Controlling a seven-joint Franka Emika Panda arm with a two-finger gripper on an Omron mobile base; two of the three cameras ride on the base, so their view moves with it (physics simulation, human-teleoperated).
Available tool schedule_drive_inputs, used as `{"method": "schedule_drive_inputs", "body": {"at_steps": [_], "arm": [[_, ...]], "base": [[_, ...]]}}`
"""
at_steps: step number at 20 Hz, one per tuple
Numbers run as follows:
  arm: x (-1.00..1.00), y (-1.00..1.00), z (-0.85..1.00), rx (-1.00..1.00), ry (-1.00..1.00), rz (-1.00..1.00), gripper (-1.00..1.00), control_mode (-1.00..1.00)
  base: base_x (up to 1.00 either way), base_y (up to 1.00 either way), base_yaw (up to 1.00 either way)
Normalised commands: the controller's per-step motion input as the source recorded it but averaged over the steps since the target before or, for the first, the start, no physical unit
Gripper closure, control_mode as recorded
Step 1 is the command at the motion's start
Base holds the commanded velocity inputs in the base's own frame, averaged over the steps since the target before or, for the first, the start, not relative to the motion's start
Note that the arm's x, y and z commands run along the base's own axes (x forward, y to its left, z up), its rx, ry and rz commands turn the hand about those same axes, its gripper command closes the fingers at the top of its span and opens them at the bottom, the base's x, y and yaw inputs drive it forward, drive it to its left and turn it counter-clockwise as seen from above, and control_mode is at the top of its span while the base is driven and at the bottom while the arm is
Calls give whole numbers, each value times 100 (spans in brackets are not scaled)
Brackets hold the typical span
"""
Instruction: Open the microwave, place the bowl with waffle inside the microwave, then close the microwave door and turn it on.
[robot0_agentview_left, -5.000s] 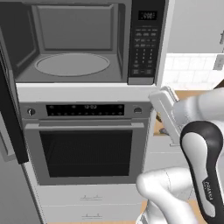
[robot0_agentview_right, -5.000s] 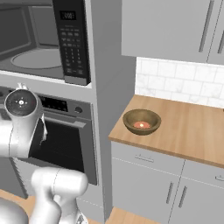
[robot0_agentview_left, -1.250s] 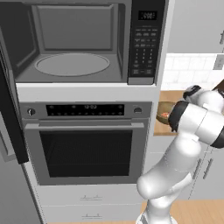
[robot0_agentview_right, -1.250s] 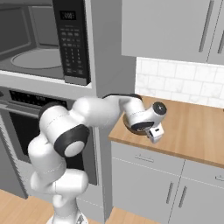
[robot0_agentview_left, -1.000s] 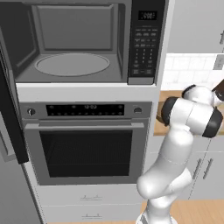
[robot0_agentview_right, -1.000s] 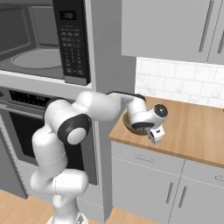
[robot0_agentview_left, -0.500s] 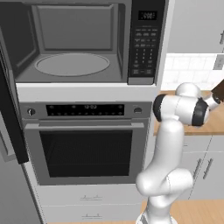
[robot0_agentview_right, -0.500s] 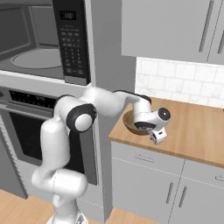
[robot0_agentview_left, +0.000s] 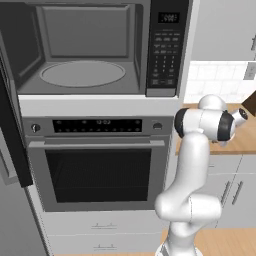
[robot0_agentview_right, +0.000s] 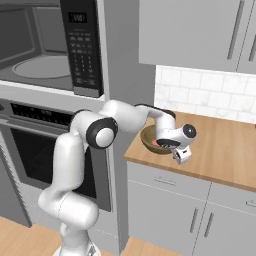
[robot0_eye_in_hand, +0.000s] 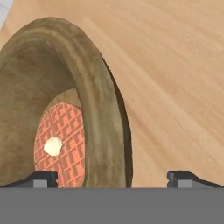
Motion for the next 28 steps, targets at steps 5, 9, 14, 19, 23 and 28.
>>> {"method": "schedule_drive_inputs", "body": {"at_steps": [5, 9, 14, 19, 23, 28], "arm": [[13, 13, -20, -2, 0, 0, 100, -100], [2, 26, -16, -5, 0, 0, 100, -100], [0, 9, -15, 0, 0, 0, 100, -100], [-49, -17, 14, 11, -16, 0, 100, -100], [-100, -37, 44, 19, -38, 1, 100, -100], [-100, -15, 38, 7, -35, 2, 100, -100]], "base": [[0, 0, 0], [0, 0, 0], [0, 0, 0], [0, 0, 0], [0, 0, 0], [0, 0, 0]]}}
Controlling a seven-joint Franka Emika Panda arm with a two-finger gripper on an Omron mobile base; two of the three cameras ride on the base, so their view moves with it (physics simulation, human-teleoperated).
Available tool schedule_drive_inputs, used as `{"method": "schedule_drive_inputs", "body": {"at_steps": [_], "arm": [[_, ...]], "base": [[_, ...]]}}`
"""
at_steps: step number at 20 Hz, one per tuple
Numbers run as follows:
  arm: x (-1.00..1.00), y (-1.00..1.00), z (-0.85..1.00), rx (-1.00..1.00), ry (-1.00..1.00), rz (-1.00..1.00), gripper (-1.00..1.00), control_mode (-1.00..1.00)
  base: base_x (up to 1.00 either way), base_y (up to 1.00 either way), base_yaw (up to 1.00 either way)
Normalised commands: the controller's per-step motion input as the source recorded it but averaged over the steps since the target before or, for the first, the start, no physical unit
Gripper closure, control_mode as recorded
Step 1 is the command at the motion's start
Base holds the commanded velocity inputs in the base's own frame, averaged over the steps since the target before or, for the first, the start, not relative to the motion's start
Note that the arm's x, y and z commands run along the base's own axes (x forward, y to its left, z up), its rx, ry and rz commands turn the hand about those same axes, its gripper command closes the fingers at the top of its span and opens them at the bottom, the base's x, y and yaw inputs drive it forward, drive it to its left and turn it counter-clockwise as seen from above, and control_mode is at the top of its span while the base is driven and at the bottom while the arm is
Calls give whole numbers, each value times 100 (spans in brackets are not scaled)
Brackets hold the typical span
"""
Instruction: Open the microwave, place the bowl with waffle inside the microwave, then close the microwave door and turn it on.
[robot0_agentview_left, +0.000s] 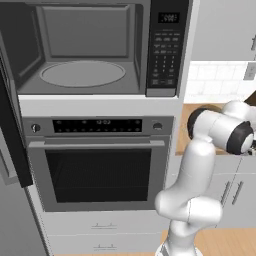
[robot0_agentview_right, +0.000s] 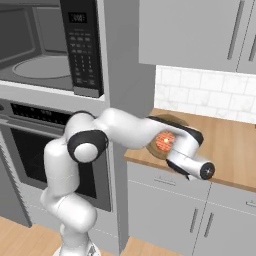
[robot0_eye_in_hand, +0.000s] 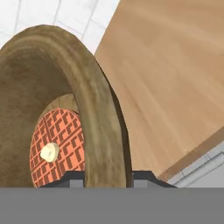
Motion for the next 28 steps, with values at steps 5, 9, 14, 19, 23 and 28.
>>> {"method": "schedule_drive_inputs", "body": {"at_steps": [5, 9, 14, 19, 23, 28], "arm": [[-100, 0, 20, 0, -18, 0, 100, -100], [-100, 6, 12, -8, -4, 0, 100, -100], [-100, 8, 14, -14, 0, 0, 100, -100], [-84, 32, 2, -16, 0, -1, 100, -100], [-41, 59, 0, -16, 0, -12, 100, -100], [-20, 74, 0, -15, 1, -18, 100, -100]], "base": [[0, 0, 0], [0, 0, 0], [0, 0, 0], [0, 0, 0], [0, 0, 0], [0, 0, 0]]}}
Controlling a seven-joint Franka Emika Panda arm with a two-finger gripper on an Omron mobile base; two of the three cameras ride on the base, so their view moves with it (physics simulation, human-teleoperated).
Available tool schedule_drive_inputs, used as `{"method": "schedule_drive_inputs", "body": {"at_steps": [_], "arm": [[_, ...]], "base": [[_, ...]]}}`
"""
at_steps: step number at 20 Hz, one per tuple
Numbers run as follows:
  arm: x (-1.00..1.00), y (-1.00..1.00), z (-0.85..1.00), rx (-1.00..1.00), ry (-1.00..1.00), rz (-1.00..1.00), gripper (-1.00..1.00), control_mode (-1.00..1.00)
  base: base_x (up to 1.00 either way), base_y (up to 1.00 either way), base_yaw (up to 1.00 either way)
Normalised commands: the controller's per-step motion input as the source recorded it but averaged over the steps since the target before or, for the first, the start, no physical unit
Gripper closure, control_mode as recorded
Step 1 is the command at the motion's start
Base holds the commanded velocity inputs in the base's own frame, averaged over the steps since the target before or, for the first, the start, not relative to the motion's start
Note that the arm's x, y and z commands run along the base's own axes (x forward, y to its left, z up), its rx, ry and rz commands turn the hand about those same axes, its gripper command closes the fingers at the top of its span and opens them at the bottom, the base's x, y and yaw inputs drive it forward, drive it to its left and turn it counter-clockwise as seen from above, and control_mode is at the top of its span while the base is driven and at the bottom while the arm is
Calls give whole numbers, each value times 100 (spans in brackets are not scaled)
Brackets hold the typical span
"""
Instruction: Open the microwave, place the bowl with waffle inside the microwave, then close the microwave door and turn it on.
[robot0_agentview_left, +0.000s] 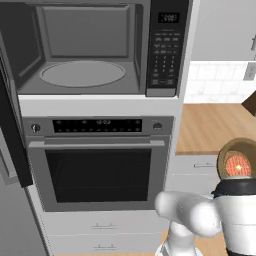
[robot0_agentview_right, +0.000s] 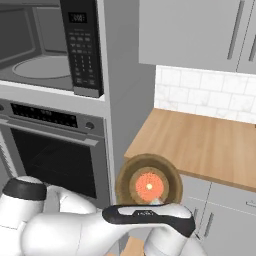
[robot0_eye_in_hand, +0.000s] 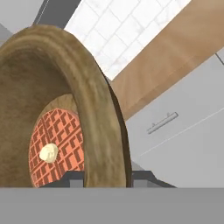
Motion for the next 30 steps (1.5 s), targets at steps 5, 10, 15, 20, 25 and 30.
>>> {"method": "schedule_drive_inputs", "body": {"at_steps": [5, 10, 15, 20, 25, 30], "arm": [[0, 98, 1, -23, 11, -24, 100, -100], [0, 93, 46, -21, 29, -17, 100, -100], [0, 73, 92, -9, 47, -7, 100, -100], [-14, 60, 96, -1, 32, -5, 100, -100], [-30, 53, 97, 0, 18, -5, 100, -100], [-37, 64, 90, 0, 5, -2, 100, -100]], "base": [[0, 0, 0], [0, 0, 0], [0, 0, 0], [0, 0, 0], [0, 0, 0], [0, 0, 0]]}}
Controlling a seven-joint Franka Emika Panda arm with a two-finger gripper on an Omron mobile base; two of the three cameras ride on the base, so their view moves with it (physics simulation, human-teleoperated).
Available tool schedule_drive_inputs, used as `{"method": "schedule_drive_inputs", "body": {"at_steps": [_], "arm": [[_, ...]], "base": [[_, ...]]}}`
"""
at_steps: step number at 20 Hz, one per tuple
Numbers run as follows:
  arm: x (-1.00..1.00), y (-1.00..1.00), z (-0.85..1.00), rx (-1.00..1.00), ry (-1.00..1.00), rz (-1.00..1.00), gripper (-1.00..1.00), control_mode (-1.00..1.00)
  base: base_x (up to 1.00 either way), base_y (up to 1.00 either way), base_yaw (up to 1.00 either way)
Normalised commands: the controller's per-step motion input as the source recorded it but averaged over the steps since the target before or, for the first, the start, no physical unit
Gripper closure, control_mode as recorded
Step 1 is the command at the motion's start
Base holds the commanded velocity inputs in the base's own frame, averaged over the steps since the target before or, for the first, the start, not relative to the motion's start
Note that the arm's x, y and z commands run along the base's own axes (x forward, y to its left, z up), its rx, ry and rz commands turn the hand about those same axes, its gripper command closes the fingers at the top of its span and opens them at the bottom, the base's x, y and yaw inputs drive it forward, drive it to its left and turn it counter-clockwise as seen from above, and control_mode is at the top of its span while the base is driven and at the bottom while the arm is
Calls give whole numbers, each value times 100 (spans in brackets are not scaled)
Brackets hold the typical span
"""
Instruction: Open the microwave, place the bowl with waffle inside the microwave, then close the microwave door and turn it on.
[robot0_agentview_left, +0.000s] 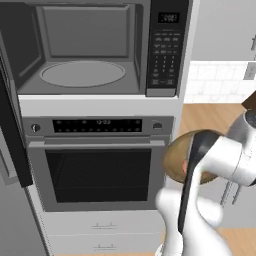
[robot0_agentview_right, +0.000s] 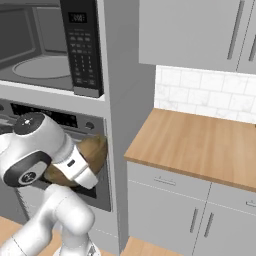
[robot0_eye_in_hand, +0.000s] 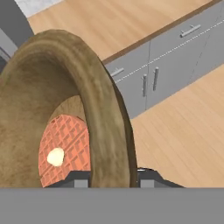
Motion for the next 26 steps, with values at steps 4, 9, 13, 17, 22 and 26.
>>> {"method": "schedule_drive_inputs", "body": {"at_steps": [4, 9, 13, 17, 22, 26], "arm": [[-49, 78, 32, 5, -19, 0, 100, -100], [-12, 80, 0, 22, -46, -3, 100, -100], [0, 73, 9, 18, -9, 6, 100, -100], [0, 94, 28, 3, 6, 19, 100, -100], [0, 79, 24, 10, -18, 1, 100, -100], [0, 79, 39, 9, -28, -13, 100, -100]], "base": [[0, 0, 0], [0, 0, 0], [0, 0, 0], [0, 0, 0], [0, 0, 0], [0, 0, 0]]}}
